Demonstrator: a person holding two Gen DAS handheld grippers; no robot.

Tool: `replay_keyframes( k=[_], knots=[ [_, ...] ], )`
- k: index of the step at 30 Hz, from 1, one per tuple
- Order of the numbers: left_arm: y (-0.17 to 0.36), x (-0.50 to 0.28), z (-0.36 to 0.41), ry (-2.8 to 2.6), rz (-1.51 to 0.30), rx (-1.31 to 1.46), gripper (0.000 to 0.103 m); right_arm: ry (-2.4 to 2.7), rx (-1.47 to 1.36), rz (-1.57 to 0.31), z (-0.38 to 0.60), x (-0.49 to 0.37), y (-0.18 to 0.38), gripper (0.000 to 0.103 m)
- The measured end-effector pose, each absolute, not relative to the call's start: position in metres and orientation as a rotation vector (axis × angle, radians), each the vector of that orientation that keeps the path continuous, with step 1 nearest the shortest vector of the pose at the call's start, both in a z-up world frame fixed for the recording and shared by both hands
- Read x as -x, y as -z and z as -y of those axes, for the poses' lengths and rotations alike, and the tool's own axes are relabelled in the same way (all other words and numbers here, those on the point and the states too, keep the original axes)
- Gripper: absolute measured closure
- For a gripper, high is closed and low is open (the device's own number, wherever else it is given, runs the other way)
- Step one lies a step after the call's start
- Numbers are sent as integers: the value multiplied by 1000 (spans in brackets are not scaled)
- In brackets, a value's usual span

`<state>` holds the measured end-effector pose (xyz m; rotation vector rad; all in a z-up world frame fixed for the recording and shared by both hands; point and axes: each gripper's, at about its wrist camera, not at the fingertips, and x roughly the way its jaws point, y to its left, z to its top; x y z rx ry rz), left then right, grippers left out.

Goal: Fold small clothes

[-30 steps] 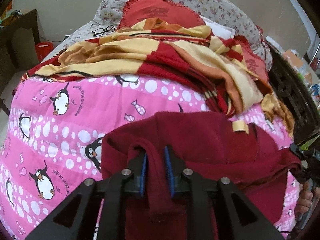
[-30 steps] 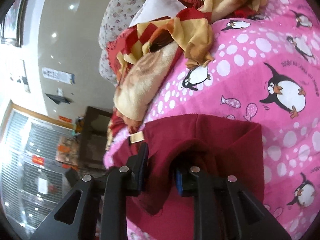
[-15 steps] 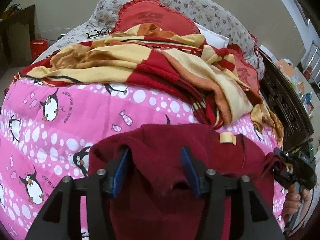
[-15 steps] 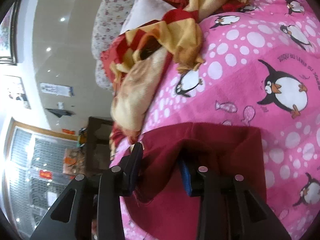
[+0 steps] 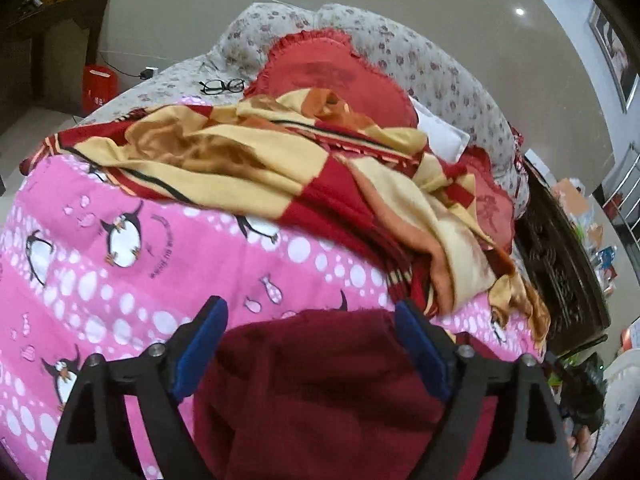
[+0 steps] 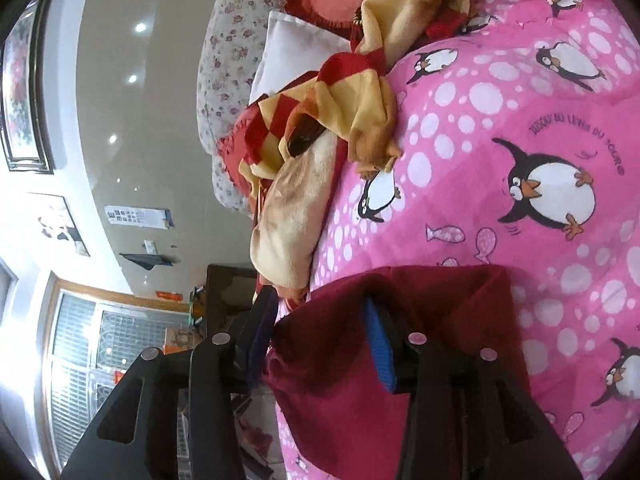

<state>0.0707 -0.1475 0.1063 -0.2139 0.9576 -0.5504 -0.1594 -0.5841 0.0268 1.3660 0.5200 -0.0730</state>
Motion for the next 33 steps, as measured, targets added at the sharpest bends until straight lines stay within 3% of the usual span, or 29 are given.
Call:
replay_keyframes(
  k=[8,13,24,25,26,27,28,33],
  knots=[
    [-123,-40,145,587,-864,86,14,190,-1046,-512,569,169,-70,44],
    [-116,-12,144,659,-806,-6,14,180,-687,-506,545,181,-104,30],
    [-79,-35,176,593,-900,-32,14,256,-467,-693,526,127,-74,30],
    [-76,-40,180,564,-906,-41,14,264,-456,-706,525,118,-73,32],
    [-72,-46,183,541,-912,-44,14,269,-441,-717,524,111,-72,43],
    [-69,-51,185,520,-919,-41,14,281,-416,-728,523,104,-71,69],
    [-65,-57,186,498,-927,-37,14,306,-397,-740,522,100,-70,78],
    [-48,-70,191,449,-938,-62,13,421,-480,-791,540,87,-47,79]
  ],
)
